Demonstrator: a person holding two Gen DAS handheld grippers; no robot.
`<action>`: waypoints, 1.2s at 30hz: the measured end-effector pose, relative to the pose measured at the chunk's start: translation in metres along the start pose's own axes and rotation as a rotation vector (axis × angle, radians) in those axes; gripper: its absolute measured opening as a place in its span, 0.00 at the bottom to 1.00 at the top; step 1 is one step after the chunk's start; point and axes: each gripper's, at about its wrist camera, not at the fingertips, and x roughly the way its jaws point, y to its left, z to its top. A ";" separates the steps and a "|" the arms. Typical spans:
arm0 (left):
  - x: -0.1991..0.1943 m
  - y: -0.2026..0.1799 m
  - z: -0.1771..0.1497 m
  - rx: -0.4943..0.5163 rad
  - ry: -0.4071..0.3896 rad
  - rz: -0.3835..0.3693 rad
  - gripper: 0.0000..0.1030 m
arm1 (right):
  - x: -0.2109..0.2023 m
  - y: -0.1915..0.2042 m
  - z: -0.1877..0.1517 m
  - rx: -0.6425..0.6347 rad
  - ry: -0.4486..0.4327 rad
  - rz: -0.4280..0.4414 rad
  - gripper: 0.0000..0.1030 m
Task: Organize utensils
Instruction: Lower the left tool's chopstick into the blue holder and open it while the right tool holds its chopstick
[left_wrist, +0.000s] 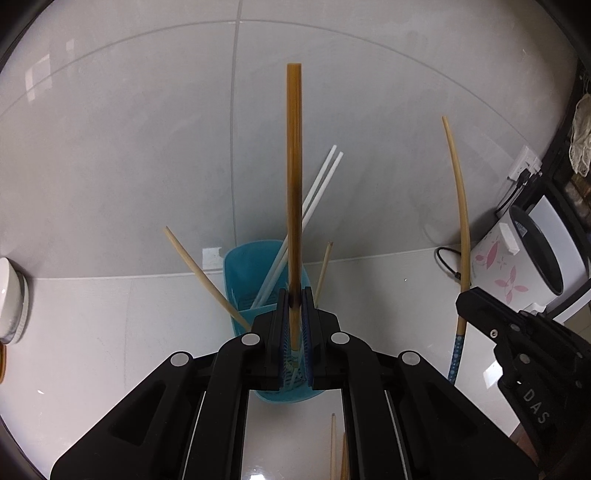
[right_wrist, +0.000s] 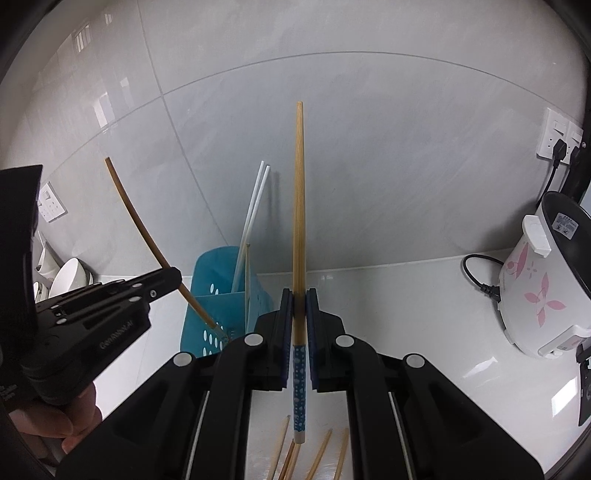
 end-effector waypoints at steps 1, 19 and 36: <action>0.002 0.001 -0.001 -0.003 0.004 0.002 0.07 | 0.000 0.001 0.000 -0.002 0.002 -0.001 0.06; -0.025 0.033 -0.025 -0.071 -0.034 0.056 0.72 | 0.010 0.018 0.006 -0.014 -0.014 0.077 0.07; -0.029 0.064 -0.047 -0.124 -0.034 0.118 0.94 | 0.030 0.062 0.021 -0.077 -0.121 0.200 0.07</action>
